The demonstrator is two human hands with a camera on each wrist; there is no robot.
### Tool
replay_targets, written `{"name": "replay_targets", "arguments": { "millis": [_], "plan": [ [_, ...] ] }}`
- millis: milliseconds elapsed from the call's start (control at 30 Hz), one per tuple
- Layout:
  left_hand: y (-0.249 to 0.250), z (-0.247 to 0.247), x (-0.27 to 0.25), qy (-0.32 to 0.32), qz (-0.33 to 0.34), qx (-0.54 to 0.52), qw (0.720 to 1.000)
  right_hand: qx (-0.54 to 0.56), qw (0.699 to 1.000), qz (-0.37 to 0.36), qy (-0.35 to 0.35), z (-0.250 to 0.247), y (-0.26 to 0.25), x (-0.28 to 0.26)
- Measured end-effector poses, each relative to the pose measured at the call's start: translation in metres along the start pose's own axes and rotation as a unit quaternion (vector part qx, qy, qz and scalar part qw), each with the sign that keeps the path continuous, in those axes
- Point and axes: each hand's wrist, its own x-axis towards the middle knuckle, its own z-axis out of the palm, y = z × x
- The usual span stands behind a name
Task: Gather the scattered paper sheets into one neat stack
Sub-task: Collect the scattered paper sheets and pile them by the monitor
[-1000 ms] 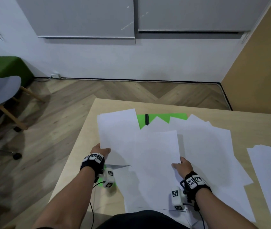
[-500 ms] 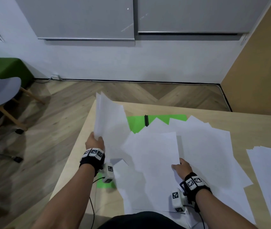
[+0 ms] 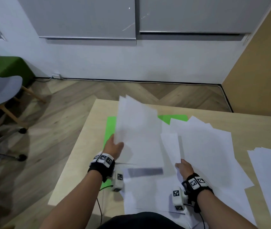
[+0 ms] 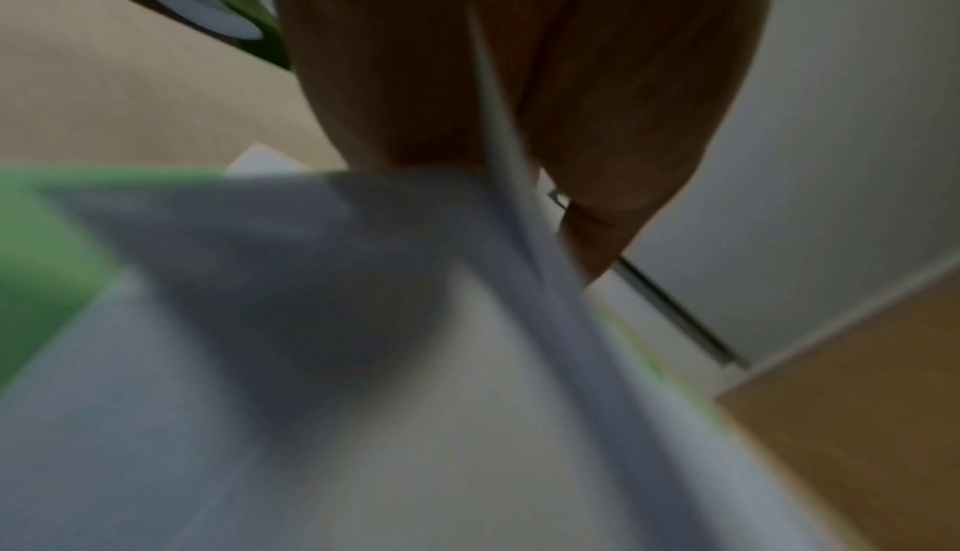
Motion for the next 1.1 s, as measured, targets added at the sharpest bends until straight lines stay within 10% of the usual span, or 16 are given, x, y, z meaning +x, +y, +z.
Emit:
{"name": "replay_targets", "arguments": {
  "millis": [333, 567, 933, 1100],
  "plan": [
    [-0.045, 0.071, -0.029, -0.254, -0.041, 0.272, 0.927, 0.118, 0.993, 0.005, 0.003, 0.005, 0.011, 0.002],
    [-0.044, 0.055, -0.005, 0.037, -0.062, 0.286, 0.955, 0.103, 0.993, -0.031, 0.042, -0.012, 0.019, -0.017],
    [-0.036, 0.056, 0.001, -0.057, -0.098, 0.297, 0.948, 0.051, 0.996, -0.022, 0.066, -0.021, 0.032, -0.004],
    [-0.024, 0.070, -0.010, -0.086, -0.099, 0.147, 0.980, 0.073, 0.995, -0.018, 0.066, -0.021, 0.034, -0.002]
  ]
}}
